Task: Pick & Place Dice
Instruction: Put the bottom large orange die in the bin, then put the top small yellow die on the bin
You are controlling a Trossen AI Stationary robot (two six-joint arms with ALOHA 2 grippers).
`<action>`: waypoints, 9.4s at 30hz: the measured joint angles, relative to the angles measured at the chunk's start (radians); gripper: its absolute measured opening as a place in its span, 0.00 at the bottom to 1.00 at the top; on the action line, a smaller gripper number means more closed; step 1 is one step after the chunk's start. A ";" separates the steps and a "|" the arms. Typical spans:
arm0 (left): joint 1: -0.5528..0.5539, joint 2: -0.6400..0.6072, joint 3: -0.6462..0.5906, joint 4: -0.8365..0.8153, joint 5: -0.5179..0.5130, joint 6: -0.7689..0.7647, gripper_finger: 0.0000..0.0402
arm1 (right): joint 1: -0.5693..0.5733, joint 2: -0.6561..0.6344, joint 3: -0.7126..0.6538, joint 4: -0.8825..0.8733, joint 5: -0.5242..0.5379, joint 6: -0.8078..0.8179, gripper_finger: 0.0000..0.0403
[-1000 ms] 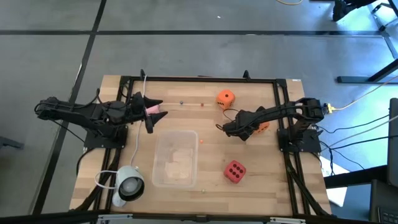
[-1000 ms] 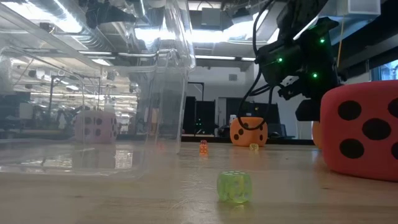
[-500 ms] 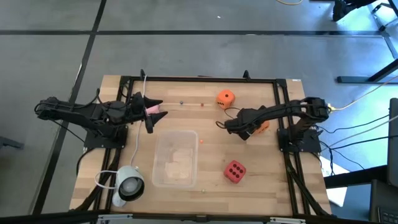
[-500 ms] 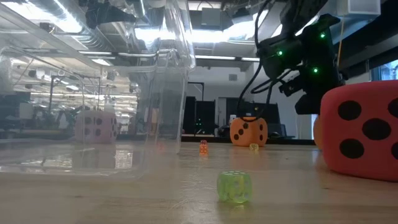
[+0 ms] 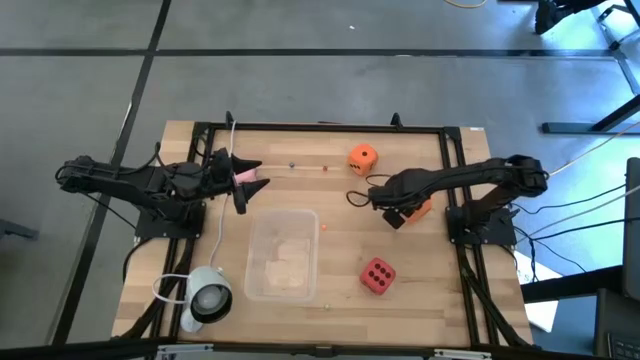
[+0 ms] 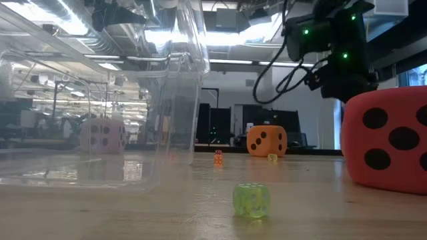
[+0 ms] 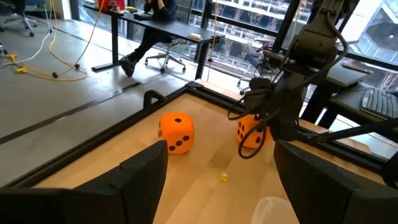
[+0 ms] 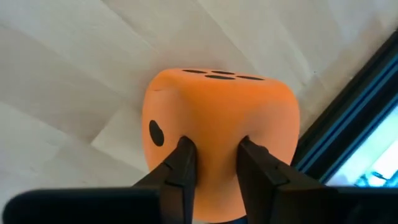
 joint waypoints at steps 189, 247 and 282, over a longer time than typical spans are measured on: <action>0.116 0.027 0.000 -0.025 0.188 -0.097 0.72 | 0.082 0.304 0.564 0.745 -0.376 -0.628 0.00; 0.116 0.022 0.000 0.005 0.257 -0.174 0.72 | 0.042 -0.062 0.464 0.142 0.069 -0.544 0.74; 0.116 0.020 0.127 -0.124 0.152 -0.133 0.72 | 0.018 -0.038 -0.216 0.929 0.120 0.133 0.74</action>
